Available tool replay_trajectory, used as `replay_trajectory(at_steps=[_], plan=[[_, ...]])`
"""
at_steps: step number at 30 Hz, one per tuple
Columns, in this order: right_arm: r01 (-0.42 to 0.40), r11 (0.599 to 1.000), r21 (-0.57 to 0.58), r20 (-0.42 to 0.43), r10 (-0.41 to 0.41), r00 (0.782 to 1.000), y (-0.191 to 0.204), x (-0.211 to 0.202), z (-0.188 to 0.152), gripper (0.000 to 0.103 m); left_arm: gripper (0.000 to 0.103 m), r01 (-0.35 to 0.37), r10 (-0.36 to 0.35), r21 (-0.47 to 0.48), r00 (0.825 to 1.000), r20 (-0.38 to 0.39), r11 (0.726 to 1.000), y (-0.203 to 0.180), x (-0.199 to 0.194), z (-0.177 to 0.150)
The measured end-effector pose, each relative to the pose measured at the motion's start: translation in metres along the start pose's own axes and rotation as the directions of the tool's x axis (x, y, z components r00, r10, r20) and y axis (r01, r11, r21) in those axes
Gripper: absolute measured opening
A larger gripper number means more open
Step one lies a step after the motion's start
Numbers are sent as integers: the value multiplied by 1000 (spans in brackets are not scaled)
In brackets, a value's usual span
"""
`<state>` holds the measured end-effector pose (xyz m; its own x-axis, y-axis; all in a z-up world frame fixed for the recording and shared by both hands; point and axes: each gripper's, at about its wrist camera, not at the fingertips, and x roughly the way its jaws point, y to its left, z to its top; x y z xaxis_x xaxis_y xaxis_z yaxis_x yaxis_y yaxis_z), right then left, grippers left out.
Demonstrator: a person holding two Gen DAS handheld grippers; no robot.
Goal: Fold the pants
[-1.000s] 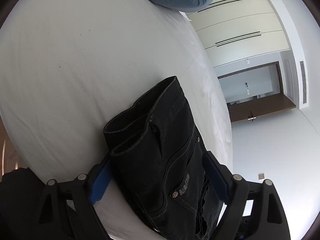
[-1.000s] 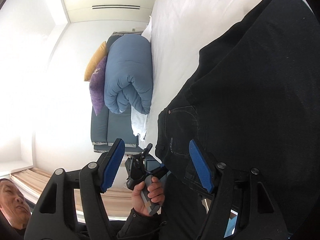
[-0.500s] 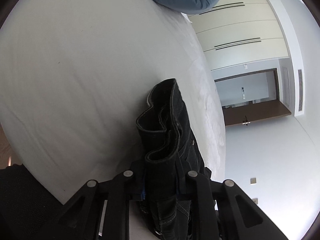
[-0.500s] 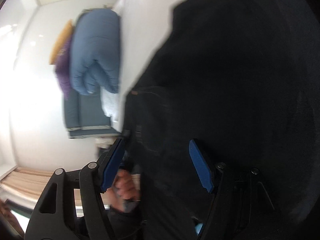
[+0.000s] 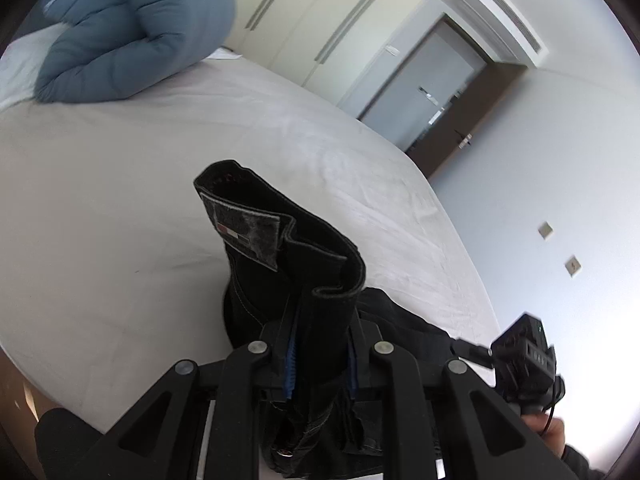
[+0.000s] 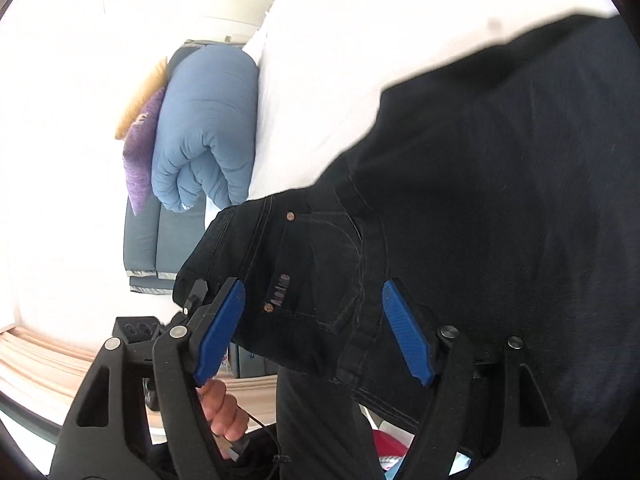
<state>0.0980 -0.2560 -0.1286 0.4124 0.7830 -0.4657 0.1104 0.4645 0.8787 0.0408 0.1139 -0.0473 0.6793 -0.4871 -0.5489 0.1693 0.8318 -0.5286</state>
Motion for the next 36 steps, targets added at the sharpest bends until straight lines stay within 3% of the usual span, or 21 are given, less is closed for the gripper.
replay_trajectory(at_steps=[4,8,17,22,23,24,25,28,32,36], plan=[[-10,1000,-15,44,10,999,14,-28,14,71,19,35,-26,159,998,-55,987,-59,17,-20],[-6,999,-52,0,6,1000,29,-38,24,71,19,44,-12,275,993,-116,960,-96,36,-51],[31,994,-106,-96,-41,995,43,-16,30,71,19,30,36,418,988,-148,908,-123,44,-79],[81,981,-178,-74,-95,993,52,2,31,71,19,15,57,472,989,-138,881,-130,41,-88],[96,977,-193,-68,-110,992,53,3,32,64,19,15,60,482,989,-139,876,-133,41,-90],[103,972,-210,-65,-119,991,54,4,33,45,19,15,61,492,988,-139,870,-136,41,-92],[104,968,-227,-66,-122,990,53,5,33,35,19,20,61,504,988,-143,864,-139,41,-96],[170,949,-266,-47,-188,981,54,2,34,16,19,41,50,518,986,-162,855,-152,49,-100],[181,952,-248,0,-187,982,37,-22,34,14,19,97,13,532,980,-200,841,-172,58,-106],[188,964,-189,35,-185,982,5,-54,36,14,19,164,-20,569,968,-252,806,-201,73,-120]])
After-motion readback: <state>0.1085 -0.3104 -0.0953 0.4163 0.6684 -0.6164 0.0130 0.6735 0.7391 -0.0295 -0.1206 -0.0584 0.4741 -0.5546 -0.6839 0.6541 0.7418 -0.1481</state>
